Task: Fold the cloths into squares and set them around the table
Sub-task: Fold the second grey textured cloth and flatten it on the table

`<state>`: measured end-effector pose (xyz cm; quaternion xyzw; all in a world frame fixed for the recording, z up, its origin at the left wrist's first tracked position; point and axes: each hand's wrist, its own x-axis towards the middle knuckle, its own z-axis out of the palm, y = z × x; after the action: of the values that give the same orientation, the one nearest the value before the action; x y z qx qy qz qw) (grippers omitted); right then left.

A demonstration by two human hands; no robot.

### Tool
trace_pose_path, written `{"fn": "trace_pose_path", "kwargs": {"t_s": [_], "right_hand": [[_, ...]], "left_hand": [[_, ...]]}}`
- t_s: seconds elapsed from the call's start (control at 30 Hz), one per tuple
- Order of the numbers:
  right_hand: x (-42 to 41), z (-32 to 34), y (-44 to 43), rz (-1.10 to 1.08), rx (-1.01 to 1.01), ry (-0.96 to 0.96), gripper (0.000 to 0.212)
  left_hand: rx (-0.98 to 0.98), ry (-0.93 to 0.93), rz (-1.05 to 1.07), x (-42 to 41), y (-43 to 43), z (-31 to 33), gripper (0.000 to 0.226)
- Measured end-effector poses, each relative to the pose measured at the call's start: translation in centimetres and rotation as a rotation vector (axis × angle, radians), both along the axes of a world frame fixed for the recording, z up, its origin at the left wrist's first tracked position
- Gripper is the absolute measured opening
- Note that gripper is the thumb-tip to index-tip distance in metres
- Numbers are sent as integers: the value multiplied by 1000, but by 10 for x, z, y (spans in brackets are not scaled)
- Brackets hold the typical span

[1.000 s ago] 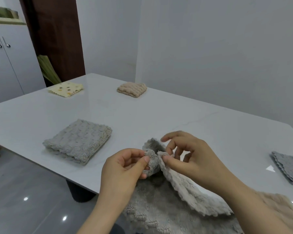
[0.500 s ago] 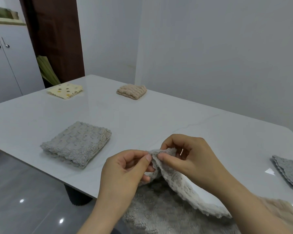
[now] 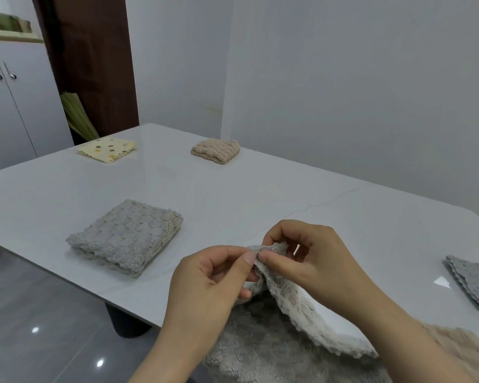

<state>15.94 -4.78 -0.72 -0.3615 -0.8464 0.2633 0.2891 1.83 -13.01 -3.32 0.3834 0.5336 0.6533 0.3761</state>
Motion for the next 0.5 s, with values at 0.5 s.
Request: {"fn": "trace_pose_path", "kwargs": {"t_s": [0.5], "right_hand": [[5,12,4,132,186,-154,19]], "left_hand": [[90,192,93,-13,9,4,13]]}}
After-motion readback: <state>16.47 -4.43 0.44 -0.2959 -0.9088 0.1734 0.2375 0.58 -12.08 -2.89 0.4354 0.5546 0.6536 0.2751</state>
